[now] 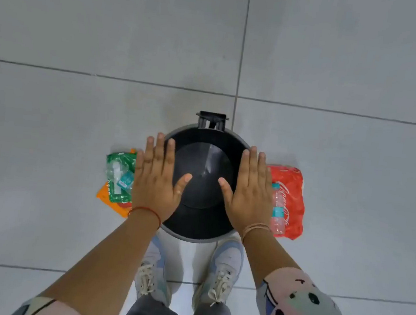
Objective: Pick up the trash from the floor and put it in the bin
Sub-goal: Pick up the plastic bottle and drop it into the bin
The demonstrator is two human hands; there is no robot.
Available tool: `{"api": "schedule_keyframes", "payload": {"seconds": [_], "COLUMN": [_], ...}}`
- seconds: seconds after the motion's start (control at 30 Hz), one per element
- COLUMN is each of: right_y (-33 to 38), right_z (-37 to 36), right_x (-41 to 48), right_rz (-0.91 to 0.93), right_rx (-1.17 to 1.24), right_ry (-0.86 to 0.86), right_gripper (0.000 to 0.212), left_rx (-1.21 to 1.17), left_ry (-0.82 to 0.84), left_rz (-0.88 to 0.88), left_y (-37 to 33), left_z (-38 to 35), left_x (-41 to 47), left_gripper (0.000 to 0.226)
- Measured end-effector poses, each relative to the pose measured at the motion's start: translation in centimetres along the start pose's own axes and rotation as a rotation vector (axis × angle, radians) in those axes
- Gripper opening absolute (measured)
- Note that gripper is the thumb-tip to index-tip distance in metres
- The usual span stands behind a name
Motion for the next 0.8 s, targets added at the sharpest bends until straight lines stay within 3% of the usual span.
{"api": "schedule_keyframes", "payload": {"seconds": [0.13,0.3,0.47,0.57,0.67,0.73,0.8], "right_y": [-0.6,-1.2,-1.5,-4.0,-8.6,-11.6,-13.9], "right_z": [-2.2,-3.0,-2.8,-2.1,-2.9,-4.6,-6.7], "right_x": [-1.4,-1.7,-1.7,-0.9,-0.8,-1.3,-1.8], "right_rz": [0.007,0.064,-0.016,-0.242,-0.610,-0.781,-0.822], "right_rx": [-0.033,-0.151,0.120,0.340,0.348,0.267,0.116], "right_ry": [0.028,-0.096,-0.186,-0.341,-0.411,-0.316,-0.123], "right_gripper": [0.070,0.063,0.062,0.058,0.052,0.052,0.056], "left_rx": [0.028,0.076,0.087,0.076,0.070,0.064,0.057], "left_ry": [-0.009,-0.063,-0.059,-0.065,-0.078,-0.094,-0.117], "left_rz": [0.072,0.066,0.080,0.074,0.065,0.068,0.068], "left_y": [1.7,1.2,1.0,0.8,0.7,0.6,0.4], "left_z": [-2.3,-3.3,-3.2,-3.2,-3.0,-3.0,-3.0], "left_x": [-1.5,-1.9,-1.9,-1.8,-1.8,-1.9,-2.0], "left_gripper": [0.081,0.079,0.081,0.083,0.084,0.084,0.083]}}
Point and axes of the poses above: each hand's wrist, its own x-axis towards the middle knuckle, its own z-axis out of the back of the hand, y = z × x, the point moved 5 cm from there along x, towards the middle knuckle, and after that the axes turned 15 degrees about -y, right-handed, at the moved point
